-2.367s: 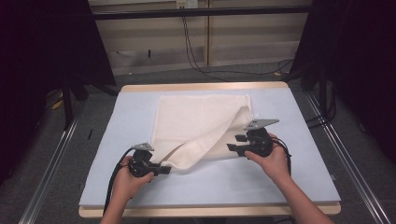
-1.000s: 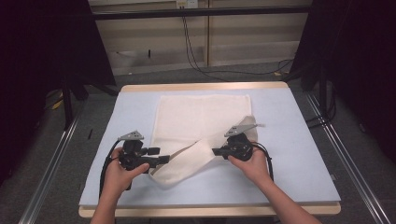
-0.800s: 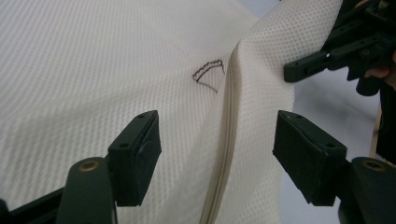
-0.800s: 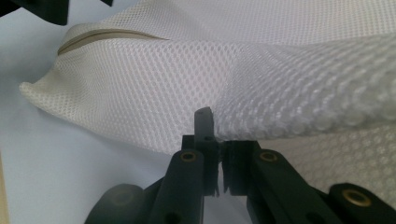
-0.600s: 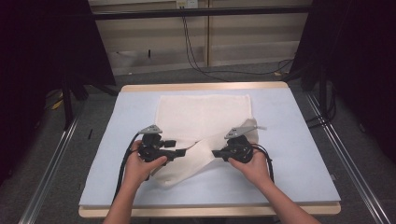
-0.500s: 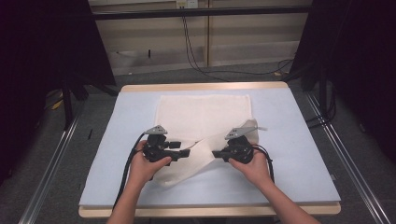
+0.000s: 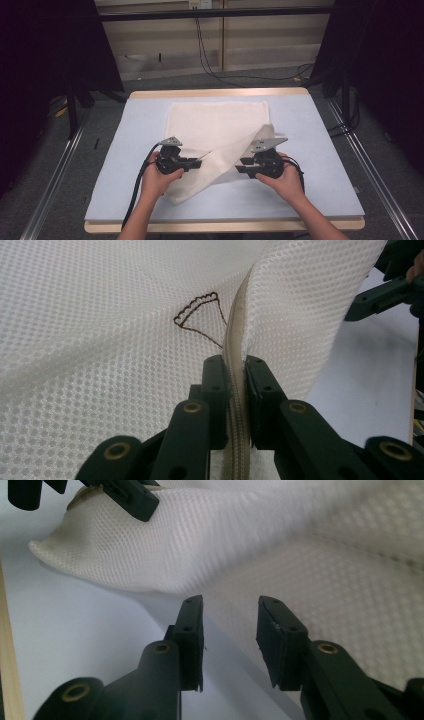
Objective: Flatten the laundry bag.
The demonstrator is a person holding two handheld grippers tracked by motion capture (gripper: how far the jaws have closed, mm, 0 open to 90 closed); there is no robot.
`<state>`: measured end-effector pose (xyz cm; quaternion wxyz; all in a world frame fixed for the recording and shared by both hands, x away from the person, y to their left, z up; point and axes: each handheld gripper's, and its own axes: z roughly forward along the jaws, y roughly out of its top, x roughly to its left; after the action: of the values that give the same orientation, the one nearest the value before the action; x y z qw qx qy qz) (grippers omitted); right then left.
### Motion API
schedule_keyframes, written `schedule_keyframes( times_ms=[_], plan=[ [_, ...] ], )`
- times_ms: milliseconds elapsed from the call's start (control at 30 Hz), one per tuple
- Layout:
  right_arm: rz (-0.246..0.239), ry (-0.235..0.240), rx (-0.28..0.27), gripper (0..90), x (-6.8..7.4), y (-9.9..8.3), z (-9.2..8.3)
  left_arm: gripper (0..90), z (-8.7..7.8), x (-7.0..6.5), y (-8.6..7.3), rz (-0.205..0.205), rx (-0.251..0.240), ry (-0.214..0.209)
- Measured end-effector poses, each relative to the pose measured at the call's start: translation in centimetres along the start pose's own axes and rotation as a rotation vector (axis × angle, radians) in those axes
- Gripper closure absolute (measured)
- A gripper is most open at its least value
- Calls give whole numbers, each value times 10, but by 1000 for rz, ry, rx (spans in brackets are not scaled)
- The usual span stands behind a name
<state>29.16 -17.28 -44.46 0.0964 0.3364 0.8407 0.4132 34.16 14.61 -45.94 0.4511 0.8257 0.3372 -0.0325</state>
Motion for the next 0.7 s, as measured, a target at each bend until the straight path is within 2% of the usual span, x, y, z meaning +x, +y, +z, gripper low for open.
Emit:
schedule_keyframes(
  times_ms=[100, 200, 333, 533, 667, 700],
  plan=[
    [4, -13, 0, 650, -8, -8, -12, 813, 0, 0, 0, 1, 2, 1],
    [1, -28, -5, 754, -17, -16, -24, 812, 0, 0, 0, -4, 2, 0],
    [-12, -69, -7, 837, -30, -26, -38, 810, -1, -1, 0, -3, 5, -1],
    [-4, -112, -1, 888, -46, -37, -48, 807, -4, -5, -1, 19, 3, -7],
    [30, -126, -8, 900, -60, -44, -53, 805, -7, -8, -3, 38, 0, -17],
    [38, -145, -3, 900, -63, -46, -55, 804, -8, -9, -4, 42, -1, -14]
  ],
)
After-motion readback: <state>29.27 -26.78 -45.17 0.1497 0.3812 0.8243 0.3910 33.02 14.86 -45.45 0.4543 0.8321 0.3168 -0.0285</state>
